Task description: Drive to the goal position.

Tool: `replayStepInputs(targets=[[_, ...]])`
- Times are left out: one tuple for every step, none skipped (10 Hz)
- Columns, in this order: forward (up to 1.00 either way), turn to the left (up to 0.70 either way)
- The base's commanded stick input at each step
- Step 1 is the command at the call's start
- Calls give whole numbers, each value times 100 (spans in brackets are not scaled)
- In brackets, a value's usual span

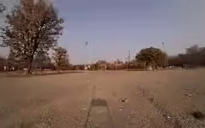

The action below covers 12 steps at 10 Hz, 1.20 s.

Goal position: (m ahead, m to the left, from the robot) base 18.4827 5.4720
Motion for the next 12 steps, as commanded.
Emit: replayStepInputs(targets=[[70,0],[70,0],[70,0],[70,0],[70,0],[70,0],[70,0],[70,0],[70,0],[70,0],[70,0],[70,0]])
